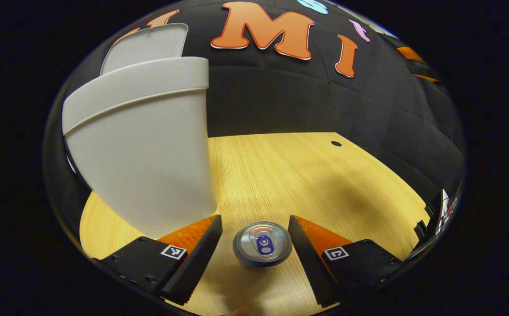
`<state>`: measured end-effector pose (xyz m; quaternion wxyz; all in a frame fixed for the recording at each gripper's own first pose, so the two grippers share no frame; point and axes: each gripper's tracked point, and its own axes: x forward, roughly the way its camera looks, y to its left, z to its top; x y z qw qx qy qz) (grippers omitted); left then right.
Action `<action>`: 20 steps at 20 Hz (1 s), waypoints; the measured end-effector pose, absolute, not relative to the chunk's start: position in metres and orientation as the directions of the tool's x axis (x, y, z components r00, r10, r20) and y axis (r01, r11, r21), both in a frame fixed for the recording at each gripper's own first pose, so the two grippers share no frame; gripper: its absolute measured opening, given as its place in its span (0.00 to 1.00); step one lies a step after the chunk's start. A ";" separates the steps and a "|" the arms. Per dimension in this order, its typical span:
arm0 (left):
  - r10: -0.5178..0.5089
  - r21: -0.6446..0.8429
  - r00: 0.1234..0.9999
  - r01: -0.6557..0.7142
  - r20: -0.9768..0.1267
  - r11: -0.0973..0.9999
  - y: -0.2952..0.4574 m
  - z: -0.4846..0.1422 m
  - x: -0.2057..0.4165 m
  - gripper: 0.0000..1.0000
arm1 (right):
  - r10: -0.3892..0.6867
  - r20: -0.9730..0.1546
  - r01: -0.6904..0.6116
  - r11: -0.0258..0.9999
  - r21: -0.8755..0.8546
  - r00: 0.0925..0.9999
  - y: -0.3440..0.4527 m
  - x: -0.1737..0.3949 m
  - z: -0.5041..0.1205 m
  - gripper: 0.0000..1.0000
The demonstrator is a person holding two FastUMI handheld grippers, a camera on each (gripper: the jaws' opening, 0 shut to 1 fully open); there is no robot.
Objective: Press the lid of the desktop garbage bin to open it, pick up the crumpled paper on the desktop and throw it into the bin, then pick up the pop can on the desktop and drop it into the bin, and finally close the garbage bin lid.
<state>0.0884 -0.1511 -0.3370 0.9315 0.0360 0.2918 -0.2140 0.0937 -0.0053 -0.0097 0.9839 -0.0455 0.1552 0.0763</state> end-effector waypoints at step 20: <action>-0.330 -0.002 0.794 0.383 -0.510 0.924 -0.142 -0.276 0.086 0.83 | -0.067 -0.207 0.059 0.997 -0.043 0.976 -0.040 0.088 -0.023 0.97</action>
